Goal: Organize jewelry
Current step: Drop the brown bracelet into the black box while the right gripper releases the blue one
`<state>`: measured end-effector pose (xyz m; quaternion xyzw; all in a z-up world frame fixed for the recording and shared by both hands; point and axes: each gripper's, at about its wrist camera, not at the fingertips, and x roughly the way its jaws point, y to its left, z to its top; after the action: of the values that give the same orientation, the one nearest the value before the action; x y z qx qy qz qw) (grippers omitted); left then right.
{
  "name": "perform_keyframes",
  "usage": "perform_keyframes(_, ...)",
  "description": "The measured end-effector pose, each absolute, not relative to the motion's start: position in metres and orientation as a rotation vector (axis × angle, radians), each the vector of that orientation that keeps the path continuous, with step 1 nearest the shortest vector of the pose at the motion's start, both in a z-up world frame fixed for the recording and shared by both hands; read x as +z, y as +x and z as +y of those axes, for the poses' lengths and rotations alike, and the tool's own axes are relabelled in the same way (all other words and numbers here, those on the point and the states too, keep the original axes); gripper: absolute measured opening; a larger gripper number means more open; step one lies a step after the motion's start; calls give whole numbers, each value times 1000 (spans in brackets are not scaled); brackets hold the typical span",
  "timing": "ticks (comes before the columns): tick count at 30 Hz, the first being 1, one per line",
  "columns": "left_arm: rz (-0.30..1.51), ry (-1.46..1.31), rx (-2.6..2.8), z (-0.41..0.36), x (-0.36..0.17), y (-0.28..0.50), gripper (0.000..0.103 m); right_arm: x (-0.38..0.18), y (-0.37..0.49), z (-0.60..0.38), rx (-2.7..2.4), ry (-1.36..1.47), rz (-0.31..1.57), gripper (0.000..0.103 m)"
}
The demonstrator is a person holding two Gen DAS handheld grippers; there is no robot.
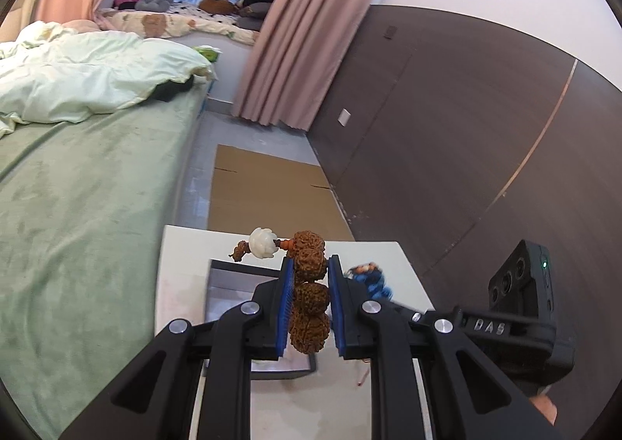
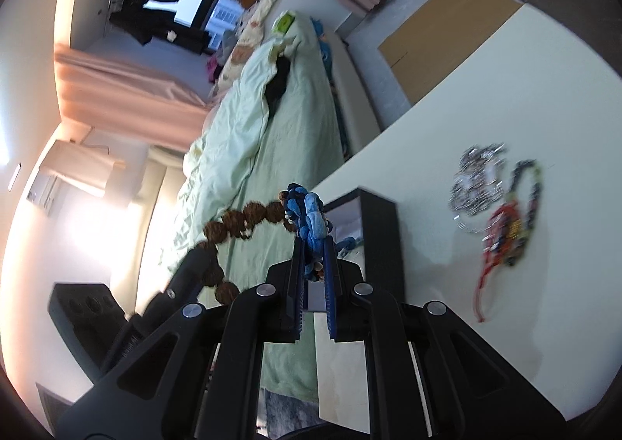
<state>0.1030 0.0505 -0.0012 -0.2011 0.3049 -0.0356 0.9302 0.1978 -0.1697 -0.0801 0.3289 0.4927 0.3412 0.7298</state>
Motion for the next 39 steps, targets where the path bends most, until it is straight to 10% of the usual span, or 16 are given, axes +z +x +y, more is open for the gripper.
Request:
perform_keyframes(4,625,-417,-45,63,-2,100,16,-94,198,-149,748,714,1146,13)
perform_keyframes(10,653,-432,-45,64,-10,100,16,-95,196,-147,723,704,1139,62)
perform_keyframes(19,709,-429,-66,49,-28,114,17,-90,198,-175,640,692,1103,62)
perform_keyframes(27,731,-429,15,57,-41,118,53,-85,201,-199,616,699,1088,62)
perform_keyframes(39,741,-410,-49,28,-44,121,54,-87,203,-242,501,553,1114,62)
